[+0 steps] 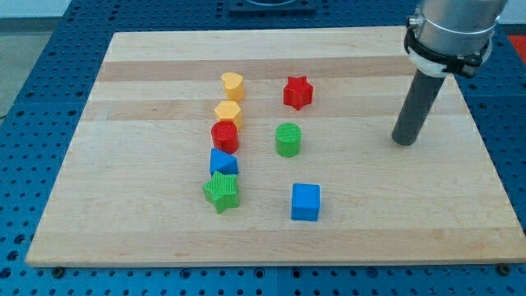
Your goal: Move the green circle towards the center left
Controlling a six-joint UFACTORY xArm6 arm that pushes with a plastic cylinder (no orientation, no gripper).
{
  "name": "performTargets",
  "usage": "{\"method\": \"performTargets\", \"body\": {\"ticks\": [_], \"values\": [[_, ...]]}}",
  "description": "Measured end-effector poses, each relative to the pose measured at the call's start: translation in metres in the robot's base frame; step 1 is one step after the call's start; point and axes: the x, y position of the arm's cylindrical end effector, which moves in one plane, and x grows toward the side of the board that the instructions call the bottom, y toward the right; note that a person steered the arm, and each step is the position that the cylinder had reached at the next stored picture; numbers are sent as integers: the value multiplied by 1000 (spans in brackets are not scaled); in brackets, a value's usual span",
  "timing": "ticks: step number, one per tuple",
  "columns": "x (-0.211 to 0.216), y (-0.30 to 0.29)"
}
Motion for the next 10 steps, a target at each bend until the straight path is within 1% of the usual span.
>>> {"method": "performTargets", "body": {"ticks": [5, 6, 7, 8, 9, 10], "values": [[-8, -20], [4, -25], [25, -80], [25, -168], [14, -208], [0, -216]]}}
